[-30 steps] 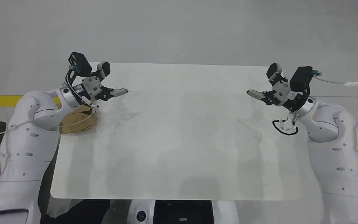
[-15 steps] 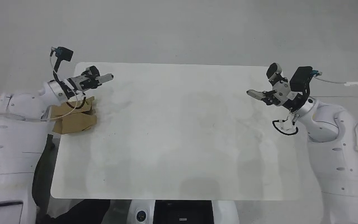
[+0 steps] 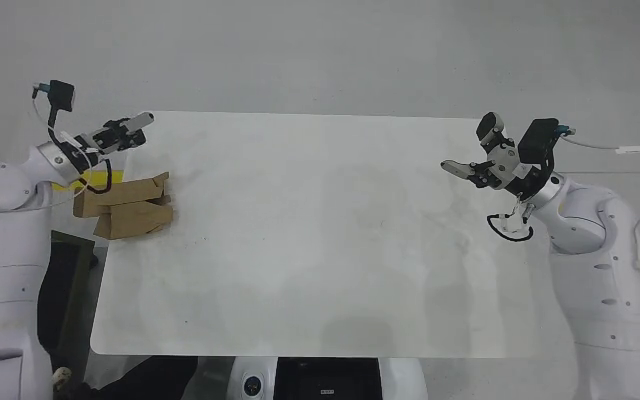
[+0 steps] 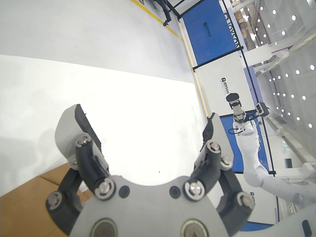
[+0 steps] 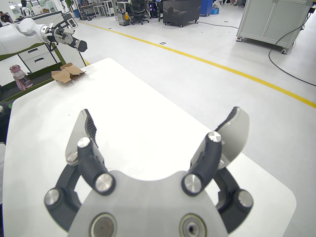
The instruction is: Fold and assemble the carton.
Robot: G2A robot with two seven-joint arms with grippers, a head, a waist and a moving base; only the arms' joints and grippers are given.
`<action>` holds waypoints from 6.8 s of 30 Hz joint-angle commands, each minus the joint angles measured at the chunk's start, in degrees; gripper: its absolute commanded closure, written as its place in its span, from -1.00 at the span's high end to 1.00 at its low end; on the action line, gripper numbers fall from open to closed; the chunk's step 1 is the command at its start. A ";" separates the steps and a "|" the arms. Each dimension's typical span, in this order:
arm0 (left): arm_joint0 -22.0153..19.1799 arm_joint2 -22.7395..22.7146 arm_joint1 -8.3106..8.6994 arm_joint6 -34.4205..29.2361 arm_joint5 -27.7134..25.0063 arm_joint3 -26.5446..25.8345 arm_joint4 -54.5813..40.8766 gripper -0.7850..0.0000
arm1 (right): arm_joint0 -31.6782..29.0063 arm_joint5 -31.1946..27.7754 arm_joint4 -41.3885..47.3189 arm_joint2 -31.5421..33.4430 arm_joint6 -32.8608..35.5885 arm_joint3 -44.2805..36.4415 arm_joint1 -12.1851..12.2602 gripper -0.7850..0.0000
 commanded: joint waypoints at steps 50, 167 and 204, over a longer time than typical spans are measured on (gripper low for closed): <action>-6.15 -3.98 7.39 -7.98 -7.96 34.83 18.94 1.00 | 0.00 0.00 0.00 0.00 0.00 0.00 0.00 1.00; -15.79 54.04 2.16 -2.05 -18.23 -17.35 -26.12 -1.00 | 13.57 -3.81 52.50 -33.72 33.91 8.91 -2.19 1.00; -15.33 54.26 3.04 -2.09 -18.14 -19.86 -25.80 -1.00 | 16.30 -3.81 52.57 -42.00 33.91 9.22 -3.14 1.00</action>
